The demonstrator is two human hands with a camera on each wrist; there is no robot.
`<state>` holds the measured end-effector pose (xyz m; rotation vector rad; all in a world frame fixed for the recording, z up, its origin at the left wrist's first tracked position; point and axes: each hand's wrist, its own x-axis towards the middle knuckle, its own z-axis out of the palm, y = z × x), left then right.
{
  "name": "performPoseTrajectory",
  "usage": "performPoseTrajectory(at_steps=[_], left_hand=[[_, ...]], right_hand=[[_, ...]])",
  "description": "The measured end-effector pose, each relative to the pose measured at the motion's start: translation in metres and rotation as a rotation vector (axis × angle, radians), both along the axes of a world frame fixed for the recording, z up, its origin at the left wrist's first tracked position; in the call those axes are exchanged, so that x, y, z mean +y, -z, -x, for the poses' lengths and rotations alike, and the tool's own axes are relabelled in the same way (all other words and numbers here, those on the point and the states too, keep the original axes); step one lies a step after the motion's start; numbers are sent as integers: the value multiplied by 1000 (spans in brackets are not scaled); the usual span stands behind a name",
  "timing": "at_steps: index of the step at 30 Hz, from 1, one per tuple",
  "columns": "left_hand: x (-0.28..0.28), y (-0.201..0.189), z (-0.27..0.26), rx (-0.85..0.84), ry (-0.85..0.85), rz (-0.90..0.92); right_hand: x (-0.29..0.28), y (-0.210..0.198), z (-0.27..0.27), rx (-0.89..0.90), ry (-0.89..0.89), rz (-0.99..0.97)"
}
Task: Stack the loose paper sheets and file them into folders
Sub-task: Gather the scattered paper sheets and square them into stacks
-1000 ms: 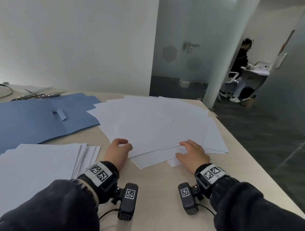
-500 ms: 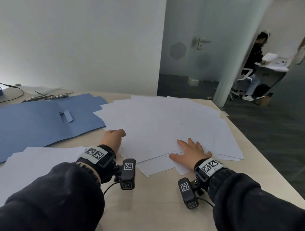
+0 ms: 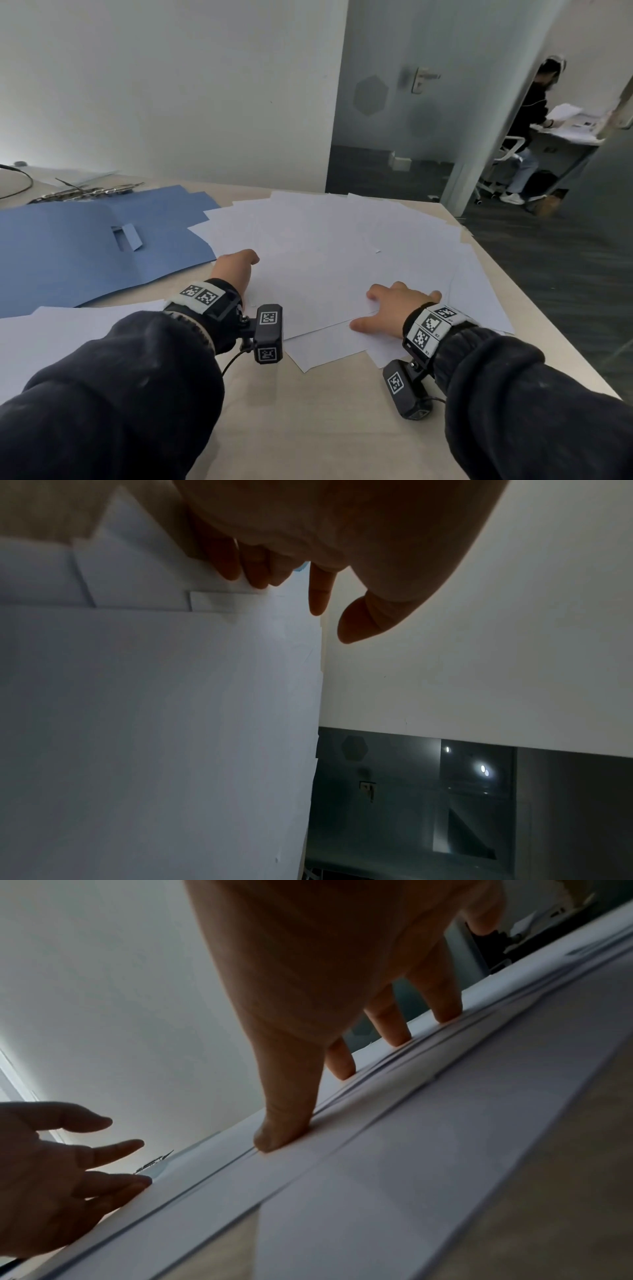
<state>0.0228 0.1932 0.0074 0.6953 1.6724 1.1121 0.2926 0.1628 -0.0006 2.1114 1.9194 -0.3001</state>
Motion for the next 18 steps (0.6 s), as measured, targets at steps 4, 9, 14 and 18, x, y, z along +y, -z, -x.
performPoseTrajectory(at_steps=[4, 9, 14, 18], left_hand=[[6, -1, -1, -50, 17, -14], [19, -2, -5, -157, -61, -22], [25, 16, -2, -246, -146, -68], [18, 18, -7, -55, 49, 55]], right_hand=[[1, -1, 0, 12, 2, 6], [1, -1, 0, 15, 7, 12], [4, 2, -2, 12, -3, 2], [4, 5, -5, 15, -6, -3]])
